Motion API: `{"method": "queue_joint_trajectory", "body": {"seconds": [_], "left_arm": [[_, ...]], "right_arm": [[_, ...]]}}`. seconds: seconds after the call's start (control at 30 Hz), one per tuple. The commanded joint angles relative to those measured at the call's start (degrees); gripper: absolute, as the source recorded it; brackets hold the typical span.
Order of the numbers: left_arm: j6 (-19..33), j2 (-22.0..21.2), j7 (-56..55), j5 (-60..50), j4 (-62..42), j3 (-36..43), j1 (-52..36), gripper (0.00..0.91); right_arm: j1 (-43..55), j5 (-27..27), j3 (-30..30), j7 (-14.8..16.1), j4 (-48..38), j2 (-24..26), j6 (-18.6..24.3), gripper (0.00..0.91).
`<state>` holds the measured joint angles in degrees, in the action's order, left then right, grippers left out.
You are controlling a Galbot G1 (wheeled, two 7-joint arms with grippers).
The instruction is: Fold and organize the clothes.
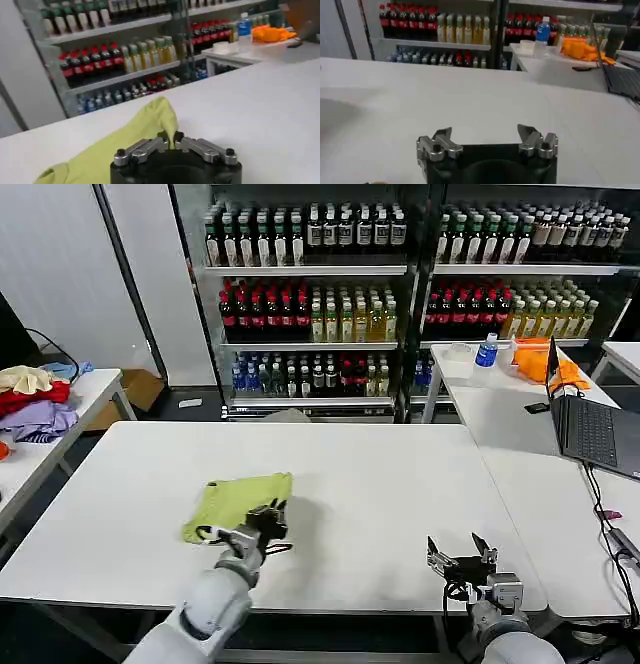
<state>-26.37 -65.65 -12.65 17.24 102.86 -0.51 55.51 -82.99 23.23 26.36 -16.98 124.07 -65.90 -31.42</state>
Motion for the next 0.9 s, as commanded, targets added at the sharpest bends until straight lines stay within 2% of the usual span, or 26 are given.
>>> {"method": "queue_joint_trajectory", "body": {"seconds": [0.03,0.07,0.27,0.4,0.47,0.67,0.77,0.9], "left_arm": [[-0.9,-8.0,-0.8,-1.7,-10.3,9.4,-9.2,0.564],[-0.4,-8.2,-0.7,-1.6,-10.7,9.5,-9.5,0.907],[6.3,-9.5,0.7,1.1,-12.5,9.9,-10.5,0.907],[13.2,-10.2,-3.6,0.7,-12.1,8.5,-9.5,0.907],[13.8,-9.6,-3.8,1.7,-10.0,6.9,-8.4,0.907],[14.5,-3.9,-4.3,5.6,0.0,-3.1,-2.2,0.907],[15.6,1.1,-5.0,6.0,3.3,-7.9,1.9,0.907],[15.7,3.9,-5.2,6.5,5.7,-14.4,7.7,0.907]], "right_arm": [[1.4,0.1,0.1,0.0,-0.7,0.0,0.0,0.907],[1.6,0.1,0.0,0.1,-0.9,0.0,-0.1,0.907],[3.4,0.1,-1.0,0.5,-1.5,0.0,0.0,0.907],[6.4,1.4,-2.6,0.5,-2.6,-0.1,0.4,0.907],[9.6,2.8,-4.4,-0.1,-3.9,-0.5,0.9,0.907],[21.8,11.8,-11.7,-2.3,-11.0,-4.6,0.3,0.907],[29.6,14.5,-15.5,-3.9,-16.7,-7.8,0.0,0.907],[36.9,18.0,-19.0,-5.6,-24.6,-12.3,-0.6,0.907]]}}
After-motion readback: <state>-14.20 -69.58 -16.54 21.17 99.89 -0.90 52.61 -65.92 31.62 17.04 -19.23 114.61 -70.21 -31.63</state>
